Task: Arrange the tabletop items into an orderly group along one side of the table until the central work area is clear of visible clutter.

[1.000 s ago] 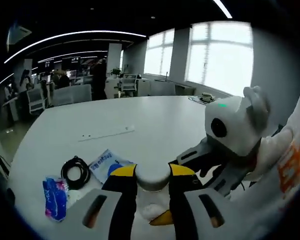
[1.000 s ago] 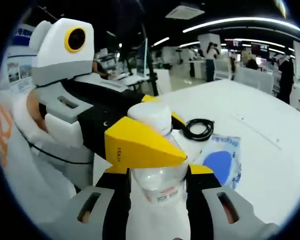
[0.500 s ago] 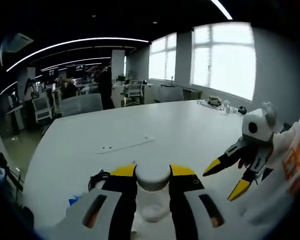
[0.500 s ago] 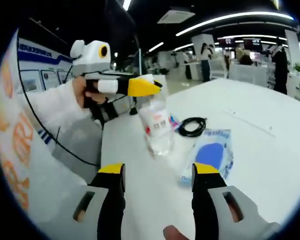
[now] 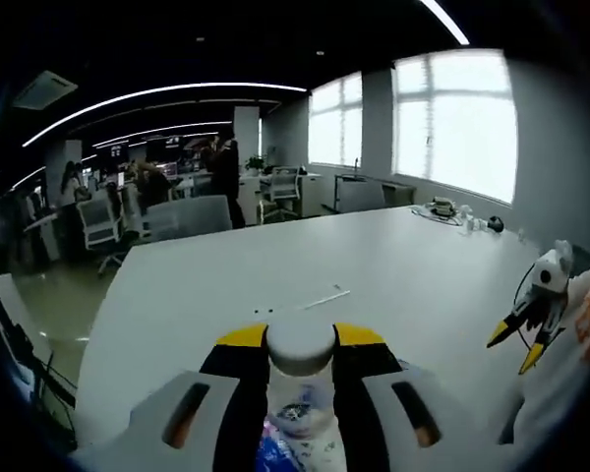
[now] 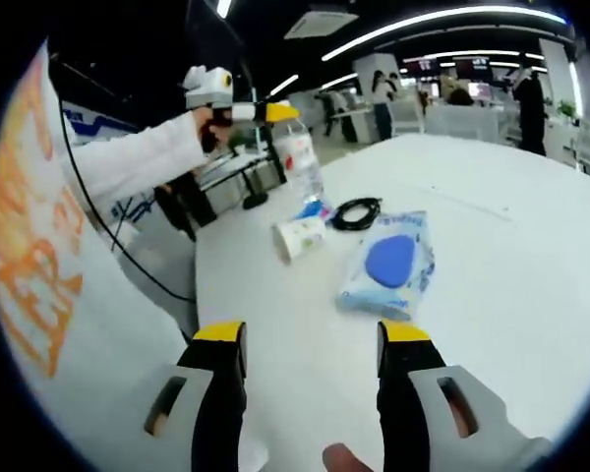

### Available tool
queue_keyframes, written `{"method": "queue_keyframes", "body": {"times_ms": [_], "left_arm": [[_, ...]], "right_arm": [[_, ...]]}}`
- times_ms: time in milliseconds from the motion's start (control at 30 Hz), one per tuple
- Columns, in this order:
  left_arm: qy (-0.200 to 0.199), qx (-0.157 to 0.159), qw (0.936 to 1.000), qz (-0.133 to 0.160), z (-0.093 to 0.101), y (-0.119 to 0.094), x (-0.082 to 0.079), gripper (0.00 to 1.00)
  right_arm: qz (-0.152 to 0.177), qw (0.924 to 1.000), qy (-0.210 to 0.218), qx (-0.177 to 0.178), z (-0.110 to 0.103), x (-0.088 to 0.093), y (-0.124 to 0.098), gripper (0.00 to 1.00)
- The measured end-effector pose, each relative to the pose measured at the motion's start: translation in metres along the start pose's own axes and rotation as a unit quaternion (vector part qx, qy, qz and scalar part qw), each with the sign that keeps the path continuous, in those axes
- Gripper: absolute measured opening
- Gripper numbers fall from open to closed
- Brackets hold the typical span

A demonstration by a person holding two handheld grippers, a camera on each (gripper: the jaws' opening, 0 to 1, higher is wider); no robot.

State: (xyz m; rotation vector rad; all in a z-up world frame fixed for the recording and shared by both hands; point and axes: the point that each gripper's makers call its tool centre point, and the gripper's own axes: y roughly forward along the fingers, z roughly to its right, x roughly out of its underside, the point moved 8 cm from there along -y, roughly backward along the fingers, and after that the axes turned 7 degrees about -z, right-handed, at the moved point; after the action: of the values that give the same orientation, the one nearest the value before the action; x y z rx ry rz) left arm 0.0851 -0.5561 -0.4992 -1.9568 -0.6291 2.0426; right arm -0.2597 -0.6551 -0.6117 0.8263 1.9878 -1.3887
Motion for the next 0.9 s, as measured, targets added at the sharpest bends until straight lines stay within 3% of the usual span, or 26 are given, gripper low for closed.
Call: {"method": "queue_keyframes", "body": {"times_ms": [200,433,533,667,767,900], "left_arm": [[-0.004,-0.011,0.9999,-0.002,-0.028,0.01,0.001,0.22],[-0.019,-0.026,0.9994,-0.011,-0.064,0.02,0.003,0.22],[0.007,-0.031,0.9992,-0.023,-0.075,0.028,0.004,0.22],[0.006,-0.034,0.999,-0.028,-0.1,0.045,0.01,0.22],[0.023,-0.023,0.9989,-0.032,-0.109,0.055,0.015,0.22],[0.017,-0.018,0.9988,-0.042,-0.123,0.068,0.027,0.21]], "right_arm": [[0.006,0.9997,0.021,0.003,0.006,-0.004,0.002,0.51],[-0.009,0.9995,0.031,0.002,0.015,-0.003,0.005,0.5],[-0.017,0.9992,0.036,0.002,0.02,-0.001,0.007,0.5],[-0.021,0.999,0.04,0.004,0.025,-0.004,0.009,0.5],[-0.02,0.9988,0.044,0.007,0.03,-0.009,0.011,0.5],[-0.019,0.9985,0.051,0.01,0.036,-0.014,0.015,0.49]]}}
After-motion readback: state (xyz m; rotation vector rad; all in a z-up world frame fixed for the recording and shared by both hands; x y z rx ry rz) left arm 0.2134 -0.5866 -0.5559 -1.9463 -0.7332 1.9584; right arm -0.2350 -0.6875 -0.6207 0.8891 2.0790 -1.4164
